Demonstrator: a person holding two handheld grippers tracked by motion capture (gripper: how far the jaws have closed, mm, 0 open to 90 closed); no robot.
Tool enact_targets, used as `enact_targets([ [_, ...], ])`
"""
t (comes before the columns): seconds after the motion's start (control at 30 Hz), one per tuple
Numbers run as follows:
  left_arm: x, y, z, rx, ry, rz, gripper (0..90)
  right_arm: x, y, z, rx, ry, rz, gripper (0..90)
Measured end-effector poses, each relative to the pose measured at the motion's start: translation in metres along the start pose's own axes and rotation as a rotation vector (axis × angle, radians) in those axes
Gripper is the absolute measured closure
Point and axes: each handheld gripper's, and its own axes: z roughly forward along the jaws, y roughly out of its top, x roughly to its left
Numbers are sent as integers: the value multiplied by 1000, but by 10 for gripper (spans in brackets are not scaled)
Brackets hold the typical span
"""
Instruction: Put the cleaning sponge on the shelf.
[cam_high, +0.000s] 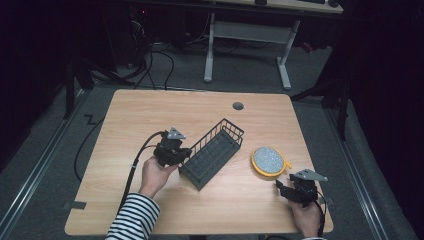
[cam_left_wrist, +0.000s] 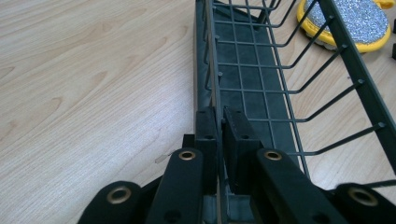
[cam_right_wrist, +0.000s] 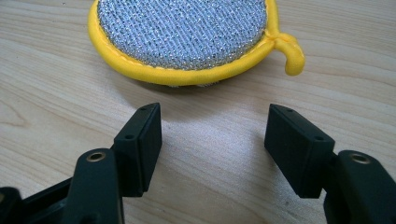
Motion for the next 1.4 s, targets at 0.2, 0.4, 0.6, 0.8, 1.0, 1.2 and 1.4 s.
enact_targets([
  [0.2, -3, -1, 2, -20, 13, -24, 852, 0, 0, 0, 0, 0, 1, 368],
  [0.4, 1, -2, 0, -26, -9, -52, 719, 0, 0, 0, 0, 1, 0, 368],
  [0.6, 3, -2, -13, -97, 29, -58, 492, 0, 0, 0, 1, 2, -2, 364],
  [0.8, 7, -6, -28, -135, 71, -71, 389, 0, 0, 0, 1, 3, -2, 363],
  [1.0, 17, -23, -50, -183, 87, -135, 375, 0, 0, 0, 1, 2, -2, 363],
  [1.2, 28, -49, -59, -173, 111, -188, 372, 0, 0, 0, 1, 3, -2, 363],
  [1.4, 30, -74, -63, -165, 153, -204, 371, 0, 0, 0, -1, 10, -7, 382],
])
